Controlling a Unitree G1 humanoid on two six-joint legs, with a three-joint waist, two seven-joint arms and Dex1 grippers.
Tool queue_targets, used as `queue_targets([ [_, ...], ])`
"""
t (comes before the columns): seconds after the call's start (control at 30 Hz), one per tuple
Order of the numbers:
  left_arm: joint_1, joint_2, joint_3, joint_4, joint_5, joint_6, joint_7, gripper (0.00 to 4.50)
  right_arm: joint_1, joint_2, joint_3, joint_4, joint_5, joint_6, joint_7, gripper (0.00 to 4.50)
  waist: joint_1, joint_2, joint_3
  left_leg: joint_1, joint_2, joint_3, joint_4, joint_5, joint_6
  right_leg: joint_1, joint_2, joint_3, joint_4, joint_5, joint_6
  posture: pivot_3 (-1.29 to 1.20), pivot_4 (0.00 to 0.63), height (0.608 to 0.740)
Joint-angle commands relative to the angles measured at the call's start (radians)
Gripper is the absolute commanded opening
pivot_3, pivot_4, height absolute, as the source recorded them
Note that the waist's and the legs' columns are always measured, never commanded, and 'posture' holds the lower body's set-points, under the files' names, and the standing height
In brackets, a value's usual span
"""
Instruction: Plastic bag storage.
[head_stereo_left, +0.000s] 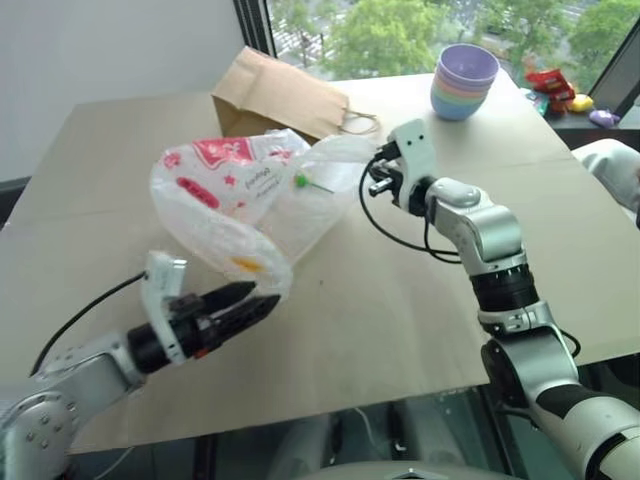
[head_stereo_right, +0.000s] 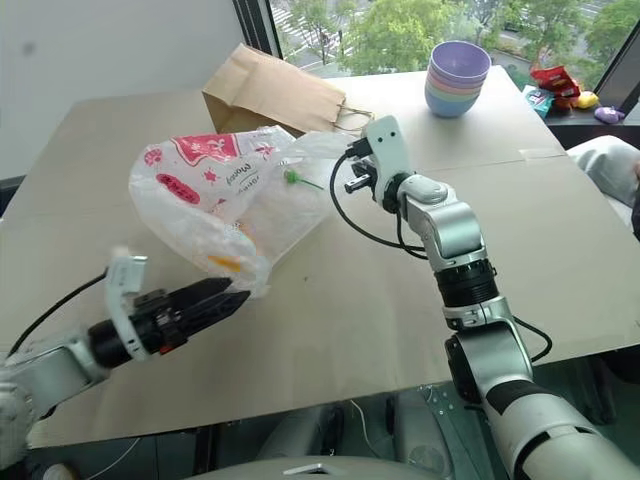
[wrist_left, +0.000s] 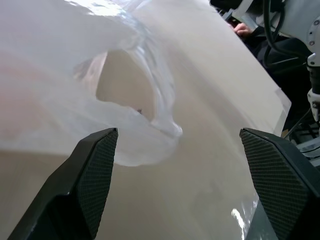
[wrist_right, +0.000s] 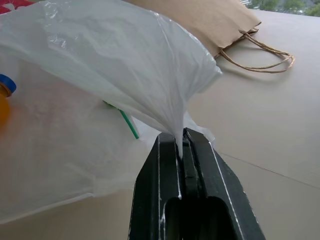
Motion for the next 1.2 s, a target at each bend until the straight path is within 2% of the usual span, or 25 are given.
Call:
queue_targets([
  [0.03,-0.003,0.034,0.037,-0.012,-0.171,0.005,0.033,4.03,-0.002,-0.002,-0.009,-0.062,0.006,0.004,-0.003,0.0,-0.005,-0.001,0.0,0.0,0.0,0.0,0.0,0.0,0.0,0.0,0.0,0.0,0.0,0.0,0.0,0.0,0.15,0.74],
  [0.2,0.066,0.167,0.143,0.043,-0.311,0.043,-0.007,4.03,-0.004,-0.005,-0.005,-0.055,0.005,0.0,0.003,0.0,-0.013,0.001,0.0,0.0,0.001,0.0,-0.001,0.0,0.0,-0.002,0.002,0.001,0.0,0.0,0.0,0.0,0.15,0.74],
  [0.37,0.078,0.225,0.135,0.037,-0.213,0.009,-0.006,4.03,-0.007,-0.001,-0.003,-0.045,0.005,-0.007,0.006,0.0,-0.011,0.001,0.0,0.0,0.0,0.0,-0.001,0.0,0.0,-0.001,0.001,0.001,0.0,0.0,0.0,0.0,0.15,0.74],
  [0.53,0.001,0.171,-0.064,0.0,-0.071,-0.03,0.104,4.03,-0.014,0.008,-0.002,-0.049,0.007,-0.004,0.004,0.0,-0.002,0.001,0.0,0.0,0.0,0.0,-0.001,0.0,0.0,-0.001,0.001,0.001,0.0,0.0,0.0,0.0,0.15,0.74],
  [0.7,-0.111,0.069,-0.231,0.04,0.046,-0.062,0.177,4.03,-0.012,0.005,-0.001,-0.059,0.005,0.006,0.004,0.0,0.0,0.0,0.0,0.0,0.0,0.0,-0.001,0.0,0.0,-0.001,0.001,0.001,0.0,0.0,0.0,0.0,0.15,0.74],
  [0.8,-0.153,0.002,-0.266,0.049,0.049,-0.072,0.205,3.14,-0.009,0.001,-0.002,-0.064,0.004,0.009,0.003,0.0,-0.002,0.0,0.0,0.0,0.0,0.0,-0.001,0.0,0.0,-0.001,0.001,0.001,0.0,0.0,0.0,0.0,0.15,0.74],
  [0.9,-0.151,-0.061,-0.142,0.045,-0.172,-0.116,0.23,1.79,-0.02,-0.008,-0.016,-0.053,0.013,0.009,0.011,0.0,-0.005,0.0,0.0,-0.001,0.0,0.001,-0.001,0.0,0.0,-0.002,0.001,0.002,0.0,0.0,0.0,0.0,0.15,0.74],
  [1.0,-0.132,-0.005,-0.013,0.087,-0.485,-0.13,0.284,0.3,-0.058,-0.007,-0.086,-0.031,0.085,0.034,0.044,0.0,-0.007,0.0,0.0,-0.001,0.001,0.001,-0.001,0.0,0.0,-0.003,0.002,0.002,0.001,0.0,0.0,0.0,0.15,0.74],
  [1.03,-0.133,0.037,0.037,0.117,-0.594,-0.137,0.3,0.09,-0.086,-0.004,-0.13,-0.023,0.136,0.055,0.063,0.0,-0.007,0.0,0.0,-0.001,0.002,0.001,-0.001,0.0,0.0,-0.003,0.002,0.002,0.001,0.0,0.0,0.0,0.15,0.74],
  [1.1,-0.176,0.118,0.13,0.213,-0.728,-0.14,0.298,0.09,-0.17,0.005,-0.246,0.003,0.272,0.117,0.099,0.0,-0.006,0.0,0.001,-0.002,0.002,0.001,0.0,0.0,-0.001,-0.003,0.002,0.002,0.001,0.0,0.0,0.0,0.15,0.74],
  [1.13,-0.245,0.165,0.162,0.299,-0.736,-0.161,0.291,0.09,-0.247,0.014,-0.344,0.033,0.384,0.148,0.105,0.0,-0.003,0.001,0.002,-0.002,0.001,0.001,0.0,0.0,-0.001,-0.003,0.002,0.002,0.002,0.0,0.0,0.0,0.15,0.74],
  [1.2,-0.341,0.213,0.18,0.401,-0.734,-0.187,0.293,0.09,-0.34,0.016,-0.46,0.079,0.515,0.187,0.106,0.0,0.001,0.001,0.002,-0.002,0.001,0.0,0.001,0.001,-0.001,-0.004,0.002,0.001,0.001,0.001,-0.001,0.0,0.15,0.74],
])
